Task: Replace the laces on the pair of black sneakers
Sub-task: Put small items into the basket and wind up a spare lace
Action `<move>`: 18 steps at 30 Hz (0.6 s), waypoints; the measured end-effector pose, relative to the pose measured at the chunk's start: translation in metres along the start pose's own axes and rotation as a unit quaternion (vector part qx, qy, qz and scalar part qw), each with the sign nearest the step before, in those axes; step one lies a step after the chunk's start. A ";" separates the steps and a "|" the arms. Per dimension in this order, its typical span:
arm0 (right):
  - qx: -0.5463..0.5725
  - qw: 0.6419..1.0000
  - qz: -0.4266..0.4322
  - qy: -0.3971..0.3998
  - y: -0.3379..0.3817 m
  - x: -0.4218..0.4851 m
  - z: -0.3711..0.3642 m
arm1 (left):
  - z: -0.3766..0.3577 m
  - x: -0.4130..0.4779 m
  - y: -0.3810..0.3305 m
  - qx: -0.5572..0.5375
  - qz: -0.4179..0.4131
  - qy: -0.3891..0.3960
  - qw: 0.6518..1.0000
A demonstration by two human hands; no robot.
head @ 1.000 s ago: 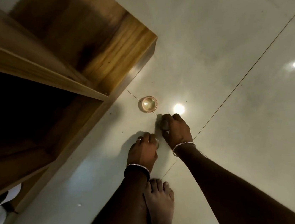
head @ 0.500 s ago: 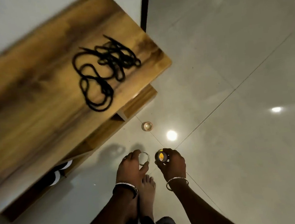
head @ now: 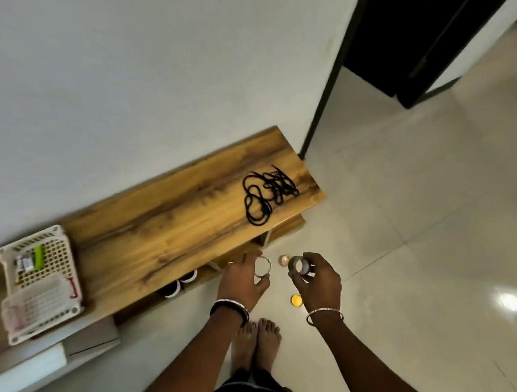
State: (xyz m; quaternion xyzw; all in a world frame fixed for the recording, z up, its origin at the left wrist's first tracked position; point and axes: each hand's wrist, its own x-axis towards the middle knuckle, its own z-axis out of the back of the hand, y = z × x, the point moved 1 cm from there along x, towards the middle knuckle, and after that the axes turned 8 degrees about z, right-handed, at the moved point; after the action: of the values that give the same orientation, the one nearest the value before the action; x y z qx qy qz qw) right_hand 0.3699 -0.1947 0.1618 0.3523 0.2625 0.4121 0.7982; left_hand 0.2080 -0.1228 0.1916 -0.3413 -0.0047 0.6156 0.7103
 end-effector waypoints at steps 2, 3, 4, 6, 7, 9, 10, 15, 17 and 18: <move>-0.011 0.999 0.047 0.005 0.027 -0.009 0.006 | 0.026 -0.021 0.006 -0.020 0.013 -0.032 0.999; -0.011 0.997 0.073 0.002 0.039 -0.013 0.007 | 0.037 -0.030 0.009 -0.043 0.018 -0.051 0.998; -0.016 0.995 0.098 0.001 0.050 -0.015 0.006 | 0.047 -0.037 0.012 -0.067 0.025 -0.068 0.995; -0.032 0.989 0.144 0.024 0.074 -0.020 -0.001 | 0.069 -0.054 0.022 -0.094 0.046 -0.102 0.989; -0.039 0.986 0.159 0.040 0.087 -0.023 -0.009 | 0.080 -0.063 0.031 -0.097 0.060 -0.120 0.986; -0.045 0.980 0.180 0.068 0.108 -0.026 -0.024 | 0.098 -0.074 0.047 -0.114 0.081 -0.148 0.979; -0.052 0.975 0.198 0.089 0.123 -0.028 -0.035 | 0.110 -0.082 0.059 -0.128 0.094 -0.166 0.973; -0.091 0.945 0.270 0.159 0.187 -0.046 -0.100 | 0.163 -0.116 0.130 -0.146 0.171 -0.219 0.949; -0.094 0.936 0.289 0.178 0.212 -0.059 -0.129 | 0.183 -0.126 0.168 -0.150 0.198 -0.229 0.941; -0.098 0.932 0.296 0.188 0.221 -0.065 -0.143 | 0.192 -0.130 0.185 -0.150 0.207 -0.232 0.938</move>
State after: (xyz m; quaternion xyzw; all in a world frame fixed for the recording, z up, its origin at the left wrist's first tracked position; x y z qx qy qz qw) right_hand 0.1299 -0.1085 0.2547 0.2500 0.2497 0.7117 0.6072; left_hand -0.0662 -0.1435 0.3019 -0.2846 -0.1912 0.8034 0.4869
